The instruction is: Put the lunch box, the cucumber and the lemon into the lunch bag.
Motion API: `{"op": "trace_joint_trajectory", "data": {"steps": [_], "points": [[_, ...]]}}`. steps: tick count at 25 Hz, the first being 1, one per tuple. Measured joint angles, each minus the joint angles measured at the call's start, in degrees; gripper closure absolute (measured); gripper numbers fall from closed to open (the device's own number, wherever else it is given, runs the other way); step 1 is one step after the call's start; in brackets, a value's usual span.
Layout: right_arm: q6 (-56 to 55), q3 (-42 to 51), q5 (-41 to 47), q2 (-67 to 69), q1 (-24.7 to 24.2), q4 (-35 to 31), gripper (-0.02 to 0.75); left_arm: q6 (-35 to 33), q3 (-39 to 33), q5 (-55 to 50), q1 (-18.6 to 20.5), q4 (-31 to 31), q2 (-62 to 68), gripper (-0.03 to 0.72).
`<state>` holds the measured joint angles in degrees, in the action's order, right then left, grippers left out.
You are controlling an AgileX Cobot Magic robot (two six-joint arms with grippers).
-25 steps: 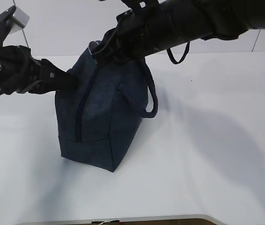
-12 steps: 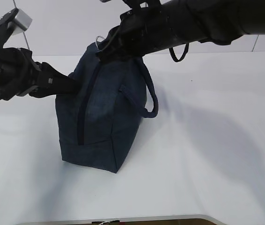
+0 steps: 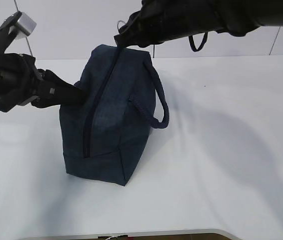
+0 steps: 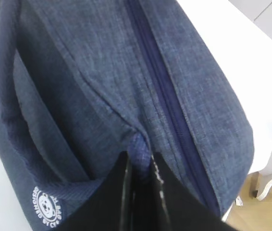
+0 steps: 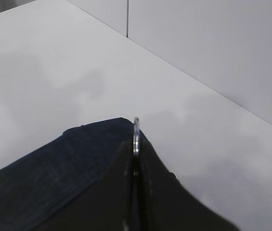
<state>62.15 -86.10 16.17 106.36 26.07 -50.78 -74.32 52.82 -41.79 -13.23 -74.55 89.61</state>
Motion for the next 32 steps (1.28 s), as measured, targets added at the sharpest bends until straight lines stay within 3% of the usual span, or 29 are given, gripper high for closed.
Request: {"op": "trace_joint_trajectory", "data": {"steps": [14,27,29,32], "points": [[0.11,-10.56,0.84,10.04,-1.65,-0.75,0.733,2.07,0.13,-1.50,0.00,4.08,0.00,0.673],[-0.18,-11.12,2.77,11.59,-4.04,-1.71,0.733,5.90,0.17,-1.89,0.00,4.74,0.00,0.669],[-0.18,-11.12,3.01,11.59,-4.13,-1.71,0.733,7.99,0.17,-1.98,0.00,3.93,0.00,0.639],[-0.18,-11.12,4.11,11.59,-4.37,-1.71,0.733,11.73,0.82,-2.56,0.00,3.64,0.00,0.522]]}}
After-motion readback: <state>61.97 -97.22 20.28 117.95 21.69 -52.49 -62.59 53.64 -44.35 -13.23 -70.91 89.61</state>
